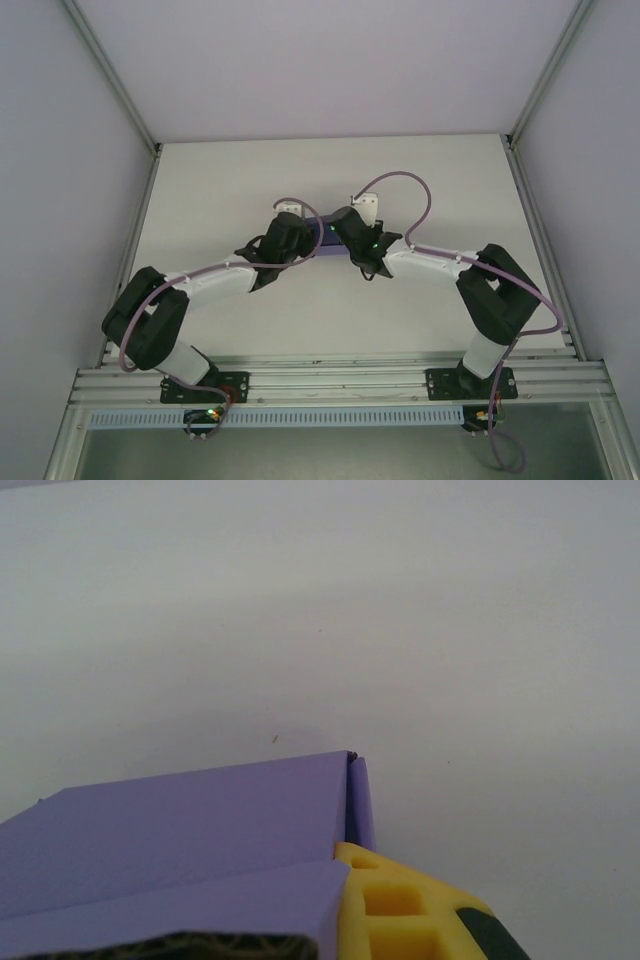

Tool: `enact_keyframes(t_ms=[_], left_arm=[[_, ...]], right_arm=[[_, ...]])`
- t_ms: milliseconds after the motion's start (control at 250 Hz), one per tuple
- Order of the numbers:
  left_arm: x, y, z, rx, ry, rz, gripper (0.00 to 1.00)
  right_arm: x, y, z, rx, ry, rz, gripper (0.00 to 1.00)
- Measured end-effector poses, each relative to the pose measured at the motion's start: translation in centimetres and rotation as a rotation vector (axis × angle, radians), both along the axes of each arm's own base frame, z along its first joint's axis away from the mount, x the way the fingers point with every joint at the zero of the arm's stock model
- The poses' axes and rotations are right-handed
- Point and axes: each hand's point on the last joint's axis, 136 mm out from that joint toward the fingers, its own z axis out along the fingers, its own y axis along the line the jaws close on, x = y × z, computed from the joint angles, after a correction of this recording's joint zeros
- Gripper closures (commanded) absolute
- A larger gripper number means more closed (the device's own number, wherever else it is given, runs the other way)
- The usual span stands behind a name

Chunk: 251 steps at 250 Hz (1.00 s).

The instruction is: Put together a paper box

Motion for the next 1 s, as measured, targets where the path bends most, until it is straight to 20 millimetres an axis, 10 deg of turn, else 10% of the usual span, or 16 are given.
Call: enact_keyframes(t_ms=[355,703,1002], left_arm=[[-3.7,0.4,-3.6,0.065,0.128,-0.096,0.84],[-7.1,-0.1,-0.6,0.030,0.161,-0.226,0.01],[-5.9,2.7,5.3,-0.011,0.142,-0.137,0.00]], right_arm=[[-3.3,-0.2,-5.8,-0.072,-0.020,0.174,0.98],[-3.7,0.9,-5.8,-0.085,-0.060,0.251,0.96],[-3.7,1.0,-6.0,-0.125,-0.083,0.285,0.92]])
